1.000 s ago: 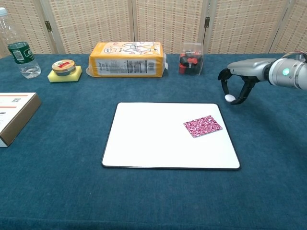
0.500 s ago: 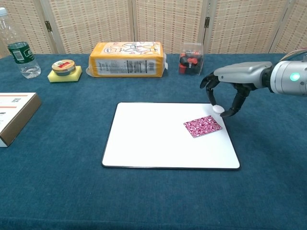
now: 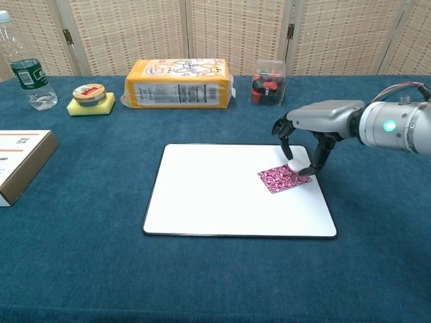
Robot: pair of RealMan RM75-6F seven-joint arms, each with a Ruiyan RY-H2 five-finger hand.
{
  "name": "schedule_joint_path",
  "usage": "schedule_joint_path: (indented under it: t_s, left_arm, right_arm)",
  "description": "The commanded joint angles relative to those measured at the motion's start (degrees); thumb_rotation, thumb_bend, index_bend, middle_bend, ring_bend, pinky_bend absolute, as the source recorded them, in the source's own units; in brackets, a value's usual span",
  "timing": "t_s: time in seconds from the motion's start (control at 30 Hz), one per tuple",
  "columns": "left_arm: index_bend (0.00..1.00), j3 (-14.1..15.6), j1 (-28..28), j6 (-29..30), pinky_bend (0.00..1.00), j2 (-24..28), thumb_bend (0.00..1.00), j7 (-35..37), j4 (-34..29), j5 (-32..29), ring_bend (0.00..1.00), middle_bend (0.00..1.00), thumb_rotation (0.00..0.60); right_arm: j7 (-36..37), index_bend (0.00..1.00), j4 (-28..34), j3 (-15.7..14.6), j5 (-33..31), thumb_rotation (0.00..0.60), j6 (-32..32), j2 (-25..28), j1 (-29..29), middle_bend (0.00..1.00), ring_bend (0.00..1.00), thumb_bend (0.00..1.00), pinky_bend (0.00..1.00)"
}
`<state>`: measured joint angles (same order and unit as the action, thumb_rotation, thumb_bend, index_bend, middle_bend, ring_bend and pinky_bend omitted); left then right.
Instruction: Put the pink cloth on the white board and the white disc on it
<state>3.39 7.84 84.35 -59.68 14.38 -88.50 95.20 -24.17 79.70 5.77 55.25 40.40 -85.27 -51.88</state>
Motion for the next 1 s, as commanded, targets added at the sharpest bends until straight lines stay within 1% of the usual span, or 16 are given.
schedule_joint_path:
  t_s: [0.03,0.13,0.2,0.3,0.37,0.43,0.5,0.6,0.7,0.83,0.9,1.0]
  left_arm:
    - [0.0,0.01,-0.07,0.3,0.22,0.11,0.29,0.4,0.09,0.14,0.1,0.04,0.6]
    - [0.0,0.02,-0.2,0.64,0.22,0.22,0.29,0.8,0.22,0.23,0.1,0.04,0.6]
    - [0.0,0.01,-0.23,0.75,0.22,0.26,0.29,1.1,0.36,0.25,0.1,0.04,0.6]
    - [0.0,-0.06,-0.24,0.8,0.22,0.3,0.29,1.49,0.55,0.1,0.1,0.04,0.6]
    - [0.0,-0.1,-0.27,0.93,0.22,0.28,0.29,1.51,0.59,0.13,0.1,0.04,0.6]
    - [0.0,-0.09,-0.32,1.06,0.22,0.27,0.29,1.41,0.57,0.23,0.1,0.04,0.6]
    - [0.0,-0.03,-0.39,1.21,0.22,0.24,0.29,1.22,0.49,0.39,0.1,0.04,0.6]
    - [0.0,0.02,-0.42,1.16,0.22,0.16,0.29,0.64,0.54,0.44,0.1,0.04,0.6]
    - [0.0,-0.09,-0.3,0.6,0.22,0.04,0.29,0.31,0.52,-0.1,0.1,0.04,0.6]
    - [0.0,-0.34,-0.33,0.5,0.22,-0.17,0.29,-0.57,0.28,-0.58,0.1,0.04,0.6]
    - [0.0,-0.39,-0.36,0.42,0.22,-0.35,0.29,-1.58,0.07,-0.66,0.1,0.04,0.6]
    - [0.0,-0.45,-0.45,0.3,0.22,-0.65,0.29,-3.12,-0.37,-0.89,0.1,0.04,0.6]
  right_arm:
    - [-0.06,0.55,-1.13,0.08,-0.32,0.6,-0.45,-0.94,-0.68,0.13,0.0,0.18,0.0]
    - [-0.22,0.54,-2.11,-0.04,-1.13,0.6,-1.34,-1.46,-1.31,0.12,0.0,0.18,0.0]
    - [-0.49,0.49,-2.15,-0.25,-1.94,0.6,-2.18,-1.28,-1.75,0.11,0.0,0.18,0.0]
    - [-1.09,0.32,-1.64,-0.76,-2.88,0.6,-2.97,-0.7,-2.32,0.08,0.0,0.15,0.0]
    - [-1.46,0.25,-1.02,-1.13,-3.47,0.6,-3.26,-0.16,-2.64,0.06,0.0,0.14,0.0]
    - [-1.93,0.2,-0.73,-1.45,-3.65,0.6,-2.86,0.05,-2.77,0.06,0.0,0.13,0.0]
    - [-1.86,0.17,-0.09,-1.53,-3.92,0.6,-2.43,0.52,-2.74,0.05,0.0,0.13,0.0]
    - [-0.83,0.16,2.16,-1.21,-3.44,0.6,-1.0,2.58,-2.09,0.04,0.0,0.13,0.0]
    - [1.52,0.16,5.85,-0.67,-1.91,0.6,1.86,6.1,-0.15,0.04,0.0,0.13,0.0]
    - [6.19,0.16,10.32,-0.84,2.74,0.6,8.18,10.81,4.71,0.04,0.0,0.13,0.0]
    - [9.29,0.15,11.45,-1.59,6.46,0.6,13.07,12.49,8.36,0.03,0.0,0.12,0.0]
    - [14.38,0.15,11.56,-3.57,12.16,0.6,20.29,14.14,14.13,0.03,0.0,0.12,0.0]
